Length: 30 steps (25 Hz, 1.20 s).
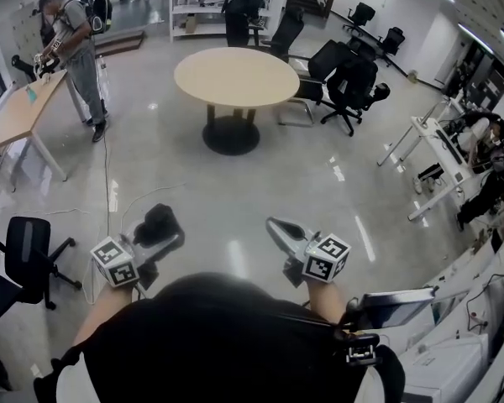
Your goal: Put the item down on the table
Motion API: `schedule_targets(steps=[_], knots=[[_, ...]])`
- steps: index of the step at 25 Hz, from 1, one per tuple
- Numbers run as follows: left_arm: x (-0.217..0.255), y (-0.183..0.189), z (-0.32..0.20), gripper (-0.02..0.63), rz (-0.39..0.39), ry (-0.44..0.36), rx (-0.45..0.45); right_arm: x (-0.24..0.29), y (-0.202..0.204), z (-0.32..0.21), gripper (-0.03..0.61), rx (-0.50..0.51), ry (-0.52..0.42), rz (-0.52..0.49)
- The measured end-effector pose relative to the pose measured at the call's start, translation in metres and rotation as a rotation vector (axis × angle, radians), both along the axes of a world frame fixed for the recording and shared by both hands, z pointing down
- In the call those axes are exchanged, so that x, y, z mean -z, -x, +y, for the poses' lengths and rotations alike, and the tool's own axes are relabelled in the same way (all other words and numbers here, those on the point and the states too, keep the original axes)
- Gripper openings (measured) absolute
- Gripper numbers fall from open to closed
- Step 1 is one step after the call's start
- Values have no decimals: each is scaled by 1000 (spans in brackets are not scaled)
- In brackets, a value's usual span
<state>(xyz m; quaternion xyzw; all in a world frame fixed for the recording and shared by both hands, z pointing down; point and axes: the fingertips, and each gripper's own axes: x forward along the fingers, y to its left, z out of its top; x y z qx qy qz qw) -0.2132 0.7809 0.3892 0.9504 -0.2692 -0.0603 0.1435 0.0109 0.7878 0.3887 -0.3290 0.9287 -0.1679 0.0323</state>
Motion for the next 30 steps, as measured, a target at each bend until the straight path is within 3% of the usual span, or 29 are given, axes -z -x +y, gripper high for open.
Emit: schedule_targets(steps=[7,19,25,30], knots=[[5,-45,-1,305,-20,-29,-34,-11,-49,15,14,-55,20,-6],[-3,-61,-45,305,6,-14,-132,-13,-65,-3,14,-144,38,29],[-10,-46,-116,305,47,-13,-183,-17,-60,-62,14,-230,53,57],[-7,1,-201,305,70,-24,-195,2,-4,-150,14,-218,20,91]])
